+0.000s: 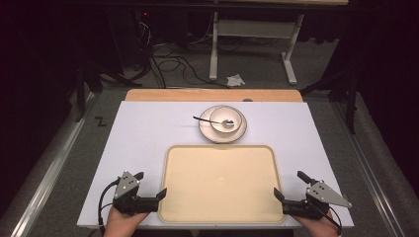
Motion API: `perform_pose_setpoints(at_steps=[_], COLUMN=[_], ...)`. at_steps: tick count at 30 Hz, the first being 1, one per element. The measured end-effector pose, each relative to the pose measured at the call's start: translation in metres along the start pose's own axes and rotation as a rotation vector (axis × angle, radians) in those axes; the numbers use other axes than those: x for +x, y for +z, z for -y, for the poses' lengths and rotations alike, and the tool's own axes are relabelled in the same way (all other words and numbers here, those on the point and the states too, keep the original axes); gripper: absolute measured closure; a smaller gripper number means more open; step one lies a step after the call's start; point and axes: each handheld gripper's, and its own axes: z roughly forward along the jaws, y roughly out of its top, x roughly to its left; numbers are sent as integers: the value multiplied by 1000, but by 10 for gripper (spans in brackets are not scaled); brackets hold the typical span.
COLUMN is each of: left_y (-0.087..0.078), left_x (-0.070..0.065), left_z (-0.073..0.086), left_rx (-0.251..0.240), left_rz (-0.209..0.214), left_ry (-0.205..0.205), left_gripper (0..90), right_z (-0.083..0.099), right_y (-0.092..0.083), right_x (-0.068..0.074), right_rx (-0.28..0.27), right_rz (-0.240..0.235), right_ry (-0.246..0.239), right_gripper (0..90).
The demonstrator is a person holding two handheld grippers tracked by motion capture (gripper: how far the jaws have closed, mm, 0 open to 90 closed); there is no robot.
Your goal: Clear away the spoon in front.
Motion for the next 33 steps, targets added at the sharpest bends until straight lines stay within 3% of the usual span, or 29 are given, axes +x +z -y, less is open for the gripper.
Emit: perform_pose_setpoints(at_steps=[7,14,33], left_y=[0,1,-2], left_x=[-2,-2,3], left_z=[-3,-1,0], left_rx=[-21,-12,-33], left_rz=[-7,-2,-9], left_ry=[11,12,-15], left_gripper=[21,25,32], right_z=[2,0,0], right_y=[-1,-1,-1], right_x=[-4,-3,-4], right_rx=[-8,-19,-19], right_rz=[-9,-19,-16], right_ry=[5,-6,-6], right_gripper=[4,4,4])
